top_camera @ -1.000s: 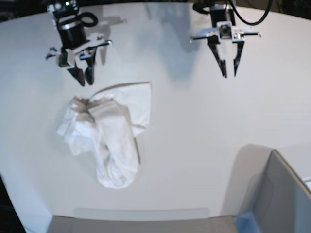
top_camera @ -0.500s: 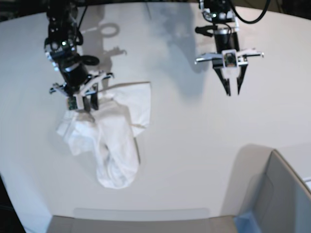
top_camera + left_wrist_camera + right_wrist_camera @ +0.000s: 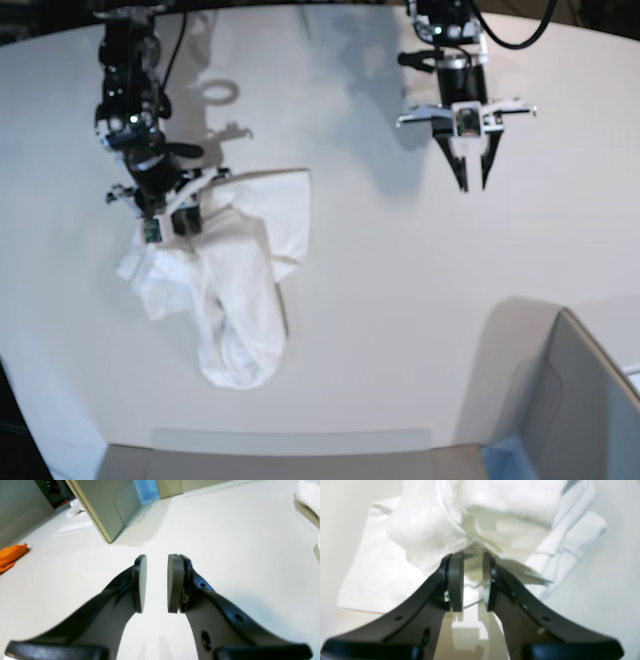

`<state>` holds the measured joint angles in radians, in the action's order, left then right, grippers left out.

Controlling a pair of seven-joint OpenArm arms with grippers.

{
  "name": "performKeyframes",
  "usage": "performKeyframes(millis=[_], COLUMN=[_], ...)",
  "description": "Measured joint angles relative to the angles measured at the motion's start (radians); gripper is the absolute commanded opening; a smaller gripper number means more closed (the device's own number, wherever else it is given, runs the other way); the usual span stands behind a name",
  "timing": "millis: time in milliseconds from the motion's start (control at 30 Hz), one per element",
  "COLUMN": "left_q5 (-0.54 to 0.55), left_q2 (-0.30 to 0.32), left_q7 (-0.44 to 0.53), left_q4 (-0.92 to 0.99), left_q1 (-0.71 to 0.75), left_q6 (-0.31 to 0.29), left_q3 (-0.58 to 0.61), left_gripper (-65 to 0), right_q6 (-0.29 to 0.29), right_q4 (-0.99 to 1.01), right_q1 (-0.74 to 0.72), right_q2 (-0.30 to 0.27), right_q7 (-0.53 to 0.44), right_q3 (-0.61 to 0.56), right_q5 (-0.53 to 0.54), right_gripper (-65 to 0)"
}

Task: Layout the t-shirt on the table in an organized manner, then fold the t-shirt properly
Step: 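Lower the right gripper onto the crumpled white t-shirt and grasp it, then lift the grasped shirt with the right gripper and drag it toward the left gripper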

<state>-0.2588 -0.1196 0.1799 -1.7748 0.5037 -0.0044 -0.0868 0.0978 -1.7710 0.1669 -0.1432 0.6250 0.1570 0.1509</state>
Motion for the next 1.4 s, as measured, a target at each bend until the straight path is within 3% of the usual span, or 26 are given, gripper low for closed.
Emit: performKeyframes(millis=[233,467,700,933,1033,1133,1233,1367,1400], left_q5=[0.0,0.0,0.0,0.0,0.0,0.0,0.0,0.0,0.0], left_q2=[0.0,0.0,0.0,0.0,0.0,0.0,0.0,0.0,0.0], left_q7=[0.0,0.0,0.0,0.0,0.0,0.0,0.0,0.0,0.0], left_q4=[0.01,0.011,0.011,0.013,0.013,0.013,0.013,0.013,0.013], left_q1=[-0.008,-0.008,-0.011,-0.011,-0.01,-0.01,-0.01,-0.01,-0.01], left_q6=[0.0,0.0,0.0,0.0,0.0,0.0,0.0,0.0,0.0], left_q3=[0.0,0.0,0.0,0.0,0.0,0.0,0.0,0.0,0.0], left_gripper=[-49.3,-49.3,-49.3,-49.3,-49.3,-49.3,-49.3,-49.3,-49.3], right_q6=[0.0,0.0,0.003,0.008,0.07,0.074,0.083,0.079,0.078], right_q4=[-0.003,-0.005,-0.026,0.098,0.125,0.125,0.128,0.131,0.133], right_q1=[0.019,0.019,0.006,-0.115,-0.13,-0.128,-0.128,-0.133,-0.139], right_q2=[0.0,0.0,-0.003,0.0,-0.008,0.001,0.005,0.011,0.017], right_q7=[0.0,0.003,0.0,-0.003,0.001,0.002,0.0,0.005,0.006], right_q3=[-0.002,-0.003,-0.006,-0.024,-0.084,-0.151,-0.171,-0.16,-0.159], right_q5=[0.0,0.002,0.003,0.003,-0.005,0.0,0.007,-0.001,-0.001], right_gripper=[-50.0,-34.7,-34.5,-34.5,-34.5,-34.6,-40.3,-63.0,-65.0])
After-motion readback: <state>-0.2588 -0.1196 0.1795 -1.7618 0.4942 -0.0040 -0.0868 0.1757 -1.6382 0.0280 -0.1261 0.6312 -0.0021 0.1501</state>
